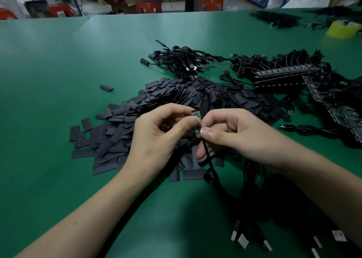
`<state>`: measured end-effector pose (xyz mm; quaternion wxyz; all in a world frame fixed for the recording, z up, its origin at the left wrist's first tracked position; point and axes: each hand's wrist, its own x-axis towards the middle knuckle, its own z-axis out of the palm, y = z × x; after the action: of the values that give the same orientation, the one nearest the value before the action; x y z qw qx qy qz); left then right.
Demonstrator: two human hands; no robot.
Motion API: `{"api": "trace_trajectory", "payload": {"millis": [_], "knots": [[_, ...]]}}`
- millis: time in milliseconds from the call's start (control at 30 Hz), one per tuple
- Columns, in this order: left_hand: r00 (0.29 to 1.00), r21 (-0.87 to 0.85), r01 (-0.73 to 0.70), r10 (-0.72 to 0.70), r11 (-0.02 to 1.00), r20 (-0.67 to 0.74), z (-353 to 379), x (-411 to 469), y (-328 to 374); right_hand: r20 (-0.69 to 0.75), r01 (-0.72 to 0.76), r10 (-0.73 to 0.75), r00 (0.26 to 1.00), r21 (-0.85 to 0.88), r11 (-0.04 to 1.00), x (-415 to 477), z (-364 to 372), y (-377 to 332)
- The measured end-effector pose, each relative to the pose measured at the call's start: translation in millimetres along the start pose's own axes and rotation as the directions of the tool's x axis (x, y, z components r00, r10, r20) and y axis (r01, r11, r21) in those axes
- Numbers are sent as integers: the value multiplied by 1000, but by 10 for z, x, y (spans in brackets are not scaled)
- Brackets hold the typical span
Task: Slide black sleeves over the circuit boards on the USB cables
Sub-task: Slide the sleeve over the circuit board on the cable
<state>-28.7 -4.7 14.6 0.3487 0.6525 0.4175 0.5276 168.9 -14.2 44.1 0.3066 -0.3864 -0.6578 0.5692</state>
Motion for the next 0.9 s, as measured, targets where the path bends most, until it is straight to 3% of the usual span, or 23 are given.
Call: {"api": "trace_trajectory", "payload": {"millis": [100, 167, 267, 367, 433, 533, 767, 833, 900], "knots": [[993, 190, -103, 90, 976, 77, -42, -8, -10, -111, 49, -36, 993, 124, 991, -11, 3, -91], [961, 394, -242, 165, 887, 220, -66, -12, -24, -189, 163, -122, 974, 218, 962, -39, -46, -215], [909, 538, -369, 173, 757, 379, -106, 1, -1, -324, 388, -302, 897, 246, 888, -86, -141, -451], [880, 593, -421, 151, 687, 450, -157, 29, 25, -419, 551, -516, 747, -44, 833, -115, -220, -638], [871, 596, -428, 136, 679, 472, -174, 36, 32, -395, 547, -624, 674, -301, 781, -129, -246, -710], [866, 586, -438, 146, 682, 478, -165, 37, 6, -344, 455, -644, 684, -488, 745, -153, -263, -721], [857, 499, -422, 153, 757, 493, -123, 28, -19, -512, 507, -533, 674, -205, 837, -178, -560, -740], [868, 415, -366, 146, 833, 474, -98, 16, -15, -506, 443, -491, 709, -223, 868, -185, -634, -768], [906, 269, -230, 106, 935, 410, -87, 11, -6, -441, 313, -415, 795, -288, 905, -147, -595, -716]]}}
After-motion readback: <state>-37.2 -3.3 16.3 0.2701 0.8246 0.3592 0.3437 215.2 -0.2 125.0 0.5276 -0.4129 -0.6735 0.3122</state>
